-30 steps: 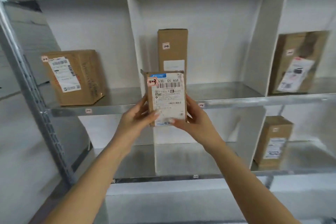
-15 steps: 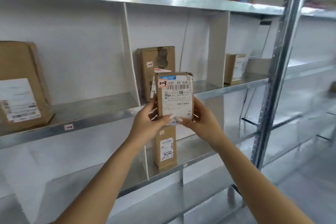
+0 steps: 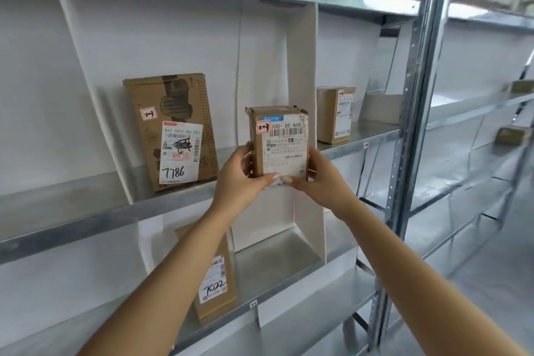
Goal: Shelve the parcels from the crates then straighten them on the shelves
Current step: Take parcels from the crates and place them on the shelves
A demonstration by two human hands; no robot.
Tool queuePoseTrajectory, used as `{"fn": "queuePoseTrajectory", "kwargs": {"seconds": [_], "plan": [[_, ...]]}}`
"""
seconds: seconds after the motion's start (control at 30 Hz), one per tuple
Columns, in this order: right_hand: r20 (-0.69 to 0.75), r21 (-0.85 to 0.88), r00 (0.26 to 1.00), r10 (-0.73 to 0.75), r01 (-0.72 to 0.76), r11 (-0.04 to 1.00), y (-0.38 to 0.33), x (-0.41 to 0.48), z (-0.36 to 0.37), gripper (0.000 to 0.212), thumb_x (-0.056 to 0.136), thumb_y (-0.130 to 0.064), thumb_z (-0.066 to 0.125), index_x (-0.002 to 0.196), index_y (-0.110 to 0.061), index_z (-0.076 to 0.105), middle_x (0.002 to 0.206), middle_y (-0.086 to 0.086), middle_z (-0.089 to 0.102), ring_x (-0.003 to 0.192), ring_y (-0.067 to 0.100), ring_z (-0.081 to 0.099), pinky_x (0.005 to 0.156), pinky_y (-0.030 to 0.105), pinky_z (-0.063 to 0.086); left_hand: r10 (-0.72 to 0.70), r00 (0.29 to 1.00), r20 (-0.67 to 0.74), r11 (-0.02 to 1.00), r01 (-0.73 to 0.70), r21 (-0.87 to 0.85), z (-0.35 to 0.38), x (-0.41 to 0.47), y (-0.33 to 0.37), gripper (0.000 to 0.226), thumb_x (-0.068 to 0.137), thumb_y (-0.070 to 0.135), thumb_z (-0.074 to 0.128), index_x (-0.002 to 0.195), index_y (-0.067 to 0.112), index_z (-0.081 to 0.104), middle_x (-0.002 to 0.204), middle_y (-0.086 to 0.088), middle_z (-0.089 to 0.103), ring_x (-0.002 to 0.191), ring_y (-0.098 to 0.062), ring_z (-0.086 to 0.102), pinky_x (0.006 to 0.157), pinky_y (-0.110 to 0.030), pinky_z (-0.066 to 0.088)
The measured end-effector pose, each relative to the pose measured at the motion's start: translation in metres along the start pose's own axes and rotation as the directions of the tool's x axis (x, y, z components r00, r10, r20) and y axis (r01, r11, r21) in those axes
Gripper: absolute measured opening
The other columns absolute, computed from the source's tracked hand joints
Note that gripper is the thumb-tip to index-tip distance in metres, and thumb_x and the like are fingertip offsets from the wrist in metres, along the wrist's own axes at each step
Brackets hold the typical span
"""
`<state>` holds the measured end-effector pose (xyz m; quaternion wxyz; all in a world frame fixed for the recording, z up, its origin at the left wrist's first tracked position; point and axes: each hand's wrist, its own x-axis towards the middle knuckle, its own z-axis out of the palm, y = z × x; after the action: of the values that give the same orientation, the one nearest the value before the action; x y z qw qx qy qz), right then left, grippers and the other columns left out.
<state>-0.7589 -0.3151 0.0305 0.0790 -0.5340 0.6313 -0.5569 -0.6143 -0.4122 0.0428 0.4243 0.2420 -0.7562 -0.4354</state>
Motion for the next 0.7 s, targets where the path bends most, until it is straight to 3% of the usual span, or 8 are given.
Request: {"fn": "queuePoseTrajectory", "kwargs": {"seconds": [0.07, 0.2, 0.27, 0.43, 0.7], "plan": [[-0.004, -0.024, 1.000, -0.001, 0.000, 1.000, 0.008, 0.027, -0.003, 0.069, 0.079, -0.014, 0.078, 0.139, -0.018, 0.044, 0.122, -0.012, 0.060, 0.098, -0.008, 0.055, 0.075, 0.004, 0.049, 0.012, 1.000, -0.025, 1.000, -0.011, 0.025, 0.005, 0.029, -0.008, 0.068, 0.070, 0.009, 0.082, 0.129, 0.018, 0.049, 0.126, -0.001, 0.063, 0.113, -0.015, 0.061, 0.096, -0.042, 0.051], [0.016, -0.069, 1.000, 0.004, -0.003, 0.998, 0.027, 0.070, -0.010, 0.069, 0.075, -0.019, 0.082, 0.135, -0.019, 0.048, 0.124, -0.009, 0.064, 0.112, 0.007, 0.060, 0.098, 0.032, 0.051, -0.001, 0.998, -0.070, 0.996, 0.007, 0.086, 0.021, 0.070, -0.021, 0.068, 0.068, 0.012, 0.083, 0.126, 0.016, 0.048, 0.125, -0.003, 0.064, 0.112, -0.017, 0.062, 0.096, -0.038, 0.051], [0.052, -0.098, 0.999, 0.007, -0.002, 0.995, 0.037, 0.085, -0.011, 0.070, 0.075, -0.022, 0.082, 0.136, -0.020, 0.048, 0.126, -0.008, 0.064, 0.117, 0.012, 0.059, 0.101, 0.037, 0.049, -0.027, 0.996, -0.088, 0.994, 0.036, 0.104, 0.029, 0.083, -0.028, 0.067, 0.068, 0.010, 0.083, 0.124, 0.013, 0.047, 0.124, -0.004, 0.064, 0.111, -0.019, 0.063, 0.095, -0.037, 0.051], [0.104, -0.114, 0.994, 0.026, -0.015, 0.993, 0.068, 0.112, -0.007, 0.067, 0.075, -0.021, 0.082, 0.133, -0.018, 0.047, 0.127, -0.007, 0.061, 0.114, 0.011, 0.057, 0.100, 0.036, 0.049, -0.075, 0.992, -0.105, 0.974, 0.096, 0.205, 0.040, 0.105, -0.044, 0.068, 0.069, 0.013, 0.083, 0.126, 0.013, 0.046, 0.128, -0.004, 0.062, 0.114, -0.018, 0.060, 0.089, -0.027, 0.049], [0.180, -0.082, 0.983, 0.028, -0.013, 0.997, 0.101, 0.151, -0.005, 0.073, 0.074, -0.020, 0.083, 0.135, -0.014, 0.044, 0.129, 0.000, 0.061, 0.116, 0.016, 0.058, 0.094, 0.027, 0.049, -0.131, 0.965, -0.226, 0.937, 0.196, 0.290, 0.056, 0.122, -0.056, 0.069, 0.075, 0.016, 0.079, 0.132, 0.019, 0.041, 0.128, 0.002, 0.062, 0.115, -0.016, 0.060, 0.085, -0.021, 0.042]]}}
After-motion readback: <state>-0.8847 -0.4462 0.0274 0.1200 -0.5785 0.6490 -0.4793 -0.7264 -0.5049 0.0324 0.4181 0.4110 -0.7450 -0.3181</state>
